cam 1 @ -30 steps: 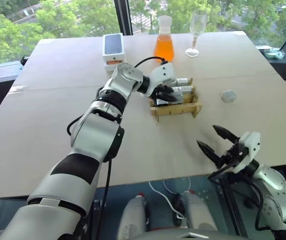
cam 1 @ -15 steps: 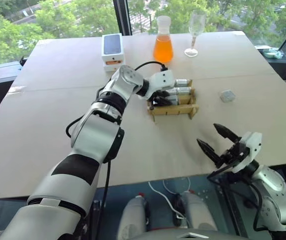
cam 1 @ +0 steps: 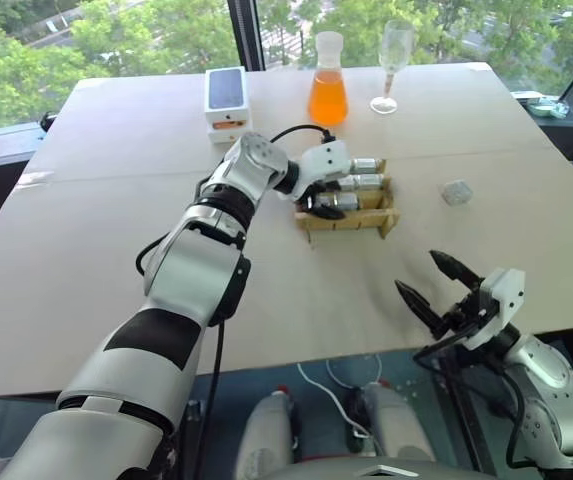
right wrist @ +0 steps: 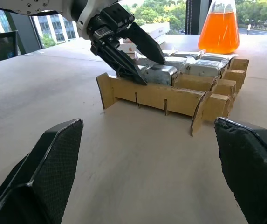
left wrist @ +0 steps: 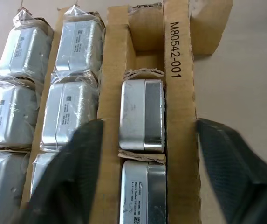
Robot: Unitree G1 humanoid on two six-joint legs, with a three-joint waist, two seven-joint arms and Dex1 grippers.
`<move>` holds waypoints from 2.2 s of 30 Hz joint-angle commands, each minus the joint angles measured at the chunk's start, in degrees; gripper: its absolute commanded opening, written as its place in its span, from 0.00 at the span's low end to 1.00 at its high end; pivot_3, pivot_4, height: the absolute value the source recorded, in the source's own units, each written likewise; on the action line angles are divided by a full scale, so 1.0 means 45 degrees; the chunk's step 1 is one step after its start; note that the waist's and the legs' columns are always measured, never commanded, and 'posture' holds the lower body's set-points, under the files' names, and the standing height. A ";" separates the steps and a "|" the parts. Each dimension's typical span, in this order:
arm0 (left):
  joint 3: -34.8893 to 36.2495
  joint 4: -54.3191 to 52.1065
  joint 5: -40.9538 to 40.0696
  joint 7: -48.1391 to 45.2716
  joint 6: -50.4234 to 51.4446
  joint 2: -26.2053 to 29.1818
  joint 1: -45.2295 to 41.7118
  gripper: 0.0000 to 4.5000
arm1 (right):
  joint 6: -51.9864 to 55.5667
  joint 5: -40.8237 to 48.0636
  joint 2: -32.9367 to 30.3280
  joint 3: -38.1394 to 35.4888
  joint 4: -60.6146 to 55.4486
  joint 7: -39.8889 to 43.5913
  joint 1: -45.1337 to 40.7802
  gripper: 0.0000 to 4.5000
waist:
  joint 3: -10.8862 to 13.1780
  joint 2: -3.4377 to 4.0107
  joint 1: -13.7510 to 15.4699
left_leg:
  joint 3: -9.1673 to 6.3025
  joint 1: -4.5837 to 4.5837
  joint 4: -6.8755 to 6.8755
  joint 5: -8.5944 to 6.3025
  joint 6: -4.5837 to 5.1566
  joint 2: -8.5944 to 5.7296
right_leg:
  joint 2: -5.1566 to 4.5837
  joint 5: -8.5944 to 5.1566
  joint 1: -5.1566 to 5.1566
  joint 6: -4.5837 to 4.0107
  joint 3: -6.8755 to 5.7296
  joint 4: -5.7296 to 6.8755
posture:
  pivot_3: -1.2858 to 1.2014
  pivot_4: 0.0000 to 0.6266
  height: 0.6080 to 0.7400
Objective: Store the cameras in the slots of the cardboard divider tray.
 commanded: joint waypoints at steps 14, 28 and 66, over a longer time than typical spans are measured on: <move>0.3195 -1.2490 -0.4929 -0.1568 0.6443 0.2254 0.4729 0.97 | 0.1377 -0.2426 -0.0396 -0.1181 0.3975 -0.3312 -0.5068 1.00 | -0.0014 0.0023 -0.0112 | 0.0021 0.0025 -0.0002 0.0020 -0.0033 0.0039 | -0.0013 0.0029 0.0000 -0.0050 0.0040 0.0030 | 0.52 0.24 1.00; 0.5871 -2.4652 -0.9051 0.3226 1.2437 0.2733 1.1886 0.97 | 0.0546 -0.4089 -0.1075 -0.1635 1.5124 -0.4337 -1.2661 1.00 | -0.0013 0.0024 -0.0118 | 0.0052 0.0032 -0.0004 0.0021 -0.0034 0.0018 | -0.0110 0.0037 0.0010 -0.0061 0.0068 0.0024 | 0.52 0.24 1.00; 0.3741 -1.7619 -1.1407 0.2739 1.1789 0.4976 0.8203 1.00 | -1.0394 -1.0494 -0.3333 0.2221 1.3848 -0.3406 -1.2399 0.42 | -0.0003 0.0036 -0.0158 | 0.0062 0.0049 -0.0035 0.0022 -0.0042 0.0030 | -0.0093 0.0007 0.0004 -0.0009 0.0064 0.0011 | 0.52 0.24 1.00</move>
